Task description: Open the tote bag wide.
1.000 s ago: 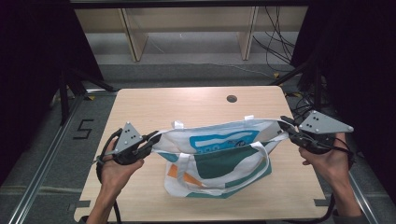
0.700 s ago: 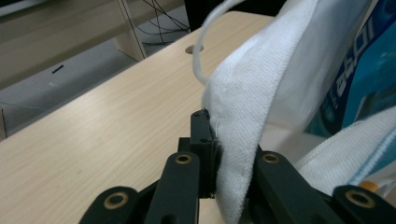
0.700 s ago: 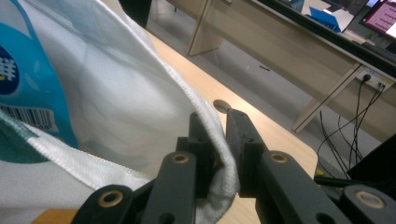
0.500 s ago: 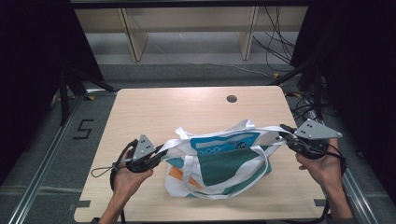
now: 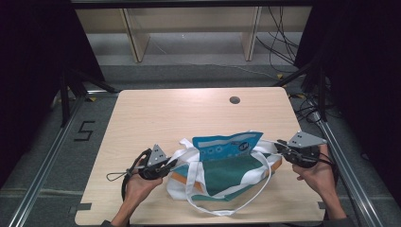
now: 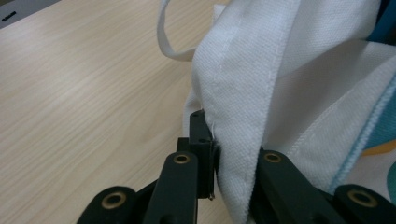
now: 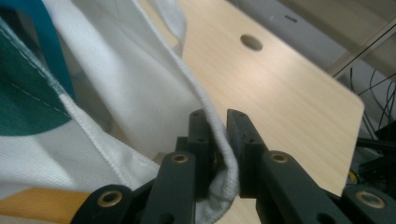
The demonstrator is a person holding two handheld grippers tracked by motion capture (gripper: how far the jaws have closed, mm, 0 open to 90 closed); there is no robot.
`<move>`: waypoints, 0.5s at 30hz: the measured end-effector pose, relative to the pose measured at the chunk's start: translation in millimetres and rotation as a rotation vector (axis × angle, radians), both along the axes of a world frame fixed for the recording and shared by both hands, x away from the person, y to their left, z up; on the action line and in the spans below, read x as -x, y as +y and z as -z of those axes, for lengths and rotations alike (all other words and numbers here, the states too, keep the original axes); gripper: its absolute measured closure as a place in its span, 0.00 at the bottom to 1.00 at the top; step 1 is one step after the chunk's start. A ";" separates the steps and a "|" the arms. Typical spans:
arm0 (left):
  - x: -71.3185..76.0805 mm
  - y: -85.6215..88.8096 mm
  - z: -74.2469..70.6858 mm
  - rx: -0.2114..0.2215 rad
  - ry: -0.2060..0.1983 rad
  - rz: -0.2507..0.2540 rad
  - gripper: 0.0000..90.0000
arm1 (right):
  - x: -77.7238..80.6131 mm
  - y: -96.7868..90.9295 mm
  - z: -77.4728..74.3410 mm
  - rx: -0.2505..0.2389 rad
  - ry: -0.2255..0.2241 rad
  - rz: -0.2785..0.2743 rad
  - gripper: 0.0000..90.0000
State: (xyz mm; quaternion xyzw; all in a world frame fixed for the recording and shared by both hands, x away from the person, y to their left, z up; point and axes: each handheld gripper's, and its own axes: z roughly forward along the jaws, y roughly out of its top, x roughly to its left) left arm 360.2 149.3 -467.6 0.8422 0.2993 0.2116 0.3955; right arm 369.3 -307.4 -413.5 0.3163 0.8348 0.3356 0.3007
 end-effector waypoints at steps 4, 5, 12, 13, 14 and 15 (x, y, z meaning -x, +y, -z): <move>1.1 -3.2 8.0 -0.003 0.021 -0.003 0.92 | -4.7 2.9 16.8 0.019 0.053 -0.011 0.90; 0.5 -3.3 10.0 -0.023 0.021 0.007 0.92 | -6.9 2.8 20.3 0.039 0.053 -0.034 0.89; -0.7 -5.3 23.6 -0.063 0.065 0.029 0.91 | -8.8 7.7 42.9 0.071 0.138 -0.026 0.90; -0.3 -6.2 25.2 -0.060 0.067 0.027 0.91 | -8.7 7.5 44.2 0.073 0.132 -0.022 0.90; -0.6 -6.4 26.5 -0.074 0.060 0.034 0.91 | -7.0 8.0 46.3 0.074 0.143 -0.018 0.90; -1.0 -6.2 27.5 -0.093 0.070 0.044 0.91 | -7.0 8.0 46.3 0.074 0.143 -0.018 0.90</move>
